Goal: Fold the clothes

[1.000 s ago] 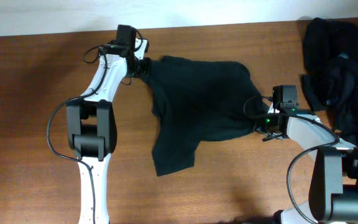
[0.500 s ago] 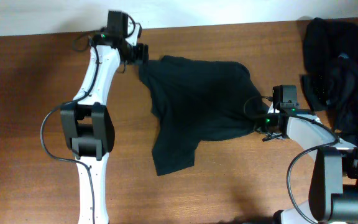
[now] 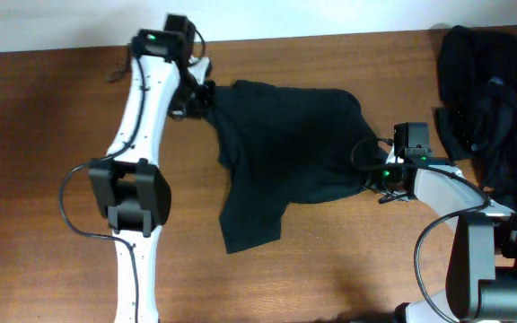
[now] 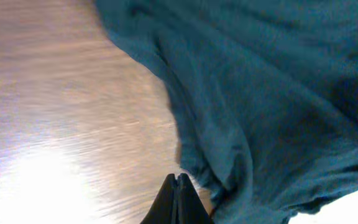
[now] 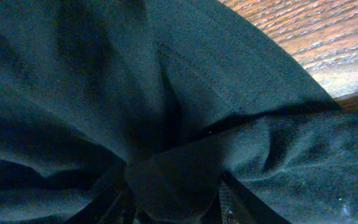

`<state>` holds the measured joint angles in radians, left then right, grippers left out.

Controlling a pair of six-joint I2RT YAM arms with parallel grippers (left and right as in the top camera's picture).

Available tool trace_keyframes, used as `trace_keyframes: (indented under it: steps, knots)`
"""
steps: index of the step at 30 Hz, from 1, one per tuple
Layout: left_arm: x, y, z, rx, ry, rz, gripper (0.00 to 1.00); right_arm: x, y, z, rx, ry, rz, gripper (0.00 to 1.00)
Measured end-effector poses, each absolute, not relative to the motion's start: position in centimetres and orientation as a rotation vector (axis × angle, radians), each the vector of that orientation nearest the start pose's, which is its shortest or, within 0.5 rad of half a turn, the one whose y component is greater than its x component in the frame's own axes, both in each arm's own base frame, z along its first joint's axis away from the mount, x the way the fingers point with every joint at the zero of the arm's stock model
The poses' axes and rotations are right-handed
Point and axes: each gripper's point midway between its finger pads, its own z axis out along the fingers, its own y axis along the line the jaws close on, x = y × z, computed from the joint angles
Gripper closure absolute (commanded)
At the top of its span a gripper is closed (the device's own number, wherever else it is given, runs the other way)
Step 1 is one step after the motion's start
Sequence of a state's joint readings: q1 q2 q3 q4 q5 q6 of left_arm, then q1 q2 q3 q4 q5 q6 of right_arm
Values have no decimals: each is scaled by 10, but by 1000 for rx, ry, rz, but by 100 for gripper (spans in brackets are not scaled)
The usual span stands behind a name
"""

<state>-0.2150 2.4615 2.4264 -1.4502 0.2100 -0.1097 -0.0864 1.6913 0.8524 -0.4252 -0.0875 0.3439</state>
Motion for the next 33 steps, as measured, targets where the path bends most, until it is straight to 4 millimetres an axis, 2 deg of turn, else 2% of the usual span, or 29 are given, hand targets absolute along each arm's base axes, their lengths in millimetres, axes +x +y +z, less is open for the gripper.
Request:
trace_keyframes:
  steps: [6,11,15,21,27,33]
  knots:
    - [455,-155,49,132,3160,-386,100,334,-14,0,588,2782,180,52]
    - [440,-162,25,123,3214,-388,100,334,-14,0,588,2782,180,52]
    - [436,-166,20,132,3221,-390,100,334,-14,0,588,2782,180,52]
    - [442,-169,19,126,3197,-396,100,334,-14,0,587,2782,181,52]
    - [443,-170,2,71,3191,-403,100,334,-13,0,587,2782,184,52]
    - [441,-171,0,58,3175,-419,100,334,-14,0,588,2782,184,52]
